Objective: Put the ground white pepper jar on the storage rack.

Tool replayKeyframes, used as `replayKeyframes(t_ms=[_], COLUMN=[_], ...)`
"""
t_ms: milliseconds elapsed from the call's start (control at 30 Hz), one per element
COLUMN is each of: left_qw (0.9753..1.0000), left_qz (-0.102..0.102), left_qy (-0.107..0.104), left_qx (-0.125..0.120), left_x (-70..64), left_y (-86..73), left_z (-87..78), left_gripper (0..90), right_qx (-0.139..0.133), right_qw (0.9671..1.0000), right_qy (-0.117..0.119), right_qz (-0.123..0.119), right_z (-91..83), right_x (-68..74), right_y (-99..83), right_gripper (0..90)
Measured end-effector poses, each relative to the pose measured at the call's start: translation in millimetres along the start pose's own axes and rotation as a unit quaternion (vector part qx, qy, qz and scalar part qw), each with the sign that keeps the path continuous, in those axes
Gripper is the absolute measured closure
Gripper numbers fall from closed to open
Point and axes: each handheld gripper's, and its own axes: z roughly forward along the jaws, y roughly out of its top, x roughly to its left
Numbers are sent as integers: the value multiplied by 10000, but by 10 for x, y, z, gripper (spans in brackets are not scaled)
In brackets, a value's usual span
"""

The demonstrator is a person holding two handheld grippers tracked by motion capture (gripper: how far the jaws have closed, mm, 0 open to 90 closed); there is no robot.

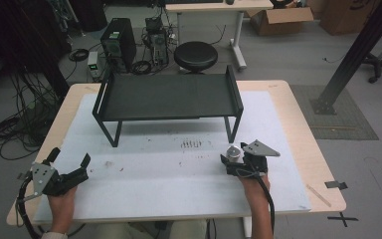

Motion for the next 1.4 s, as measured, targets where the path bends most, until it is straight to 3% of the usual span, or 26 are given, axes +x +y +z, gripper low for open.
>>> replayKeyframes(t_ms=[767, 1033, 1400], left_qw=[10000, 10000, 10000], left_qz=[-2, -1, -6], left_qy=[0, 0, -2], left_qx=[0, -1, -1], left_x=[0, -1, 0], left_y=[0, 0, 0], left_z=[1, 0, 0], left_gripper=[5, 5, 5], right_qx=[50, 7, -54], right_qw=[9999, 9999, 9999], right_qy=[89, 163, 133], right_qz=[-16, -38, 12], right_z=[-19, -28, -53], right_x=[-14, -14, -21], right_y=[-30, -30, -35], right_gripper=[415, 480, 486])
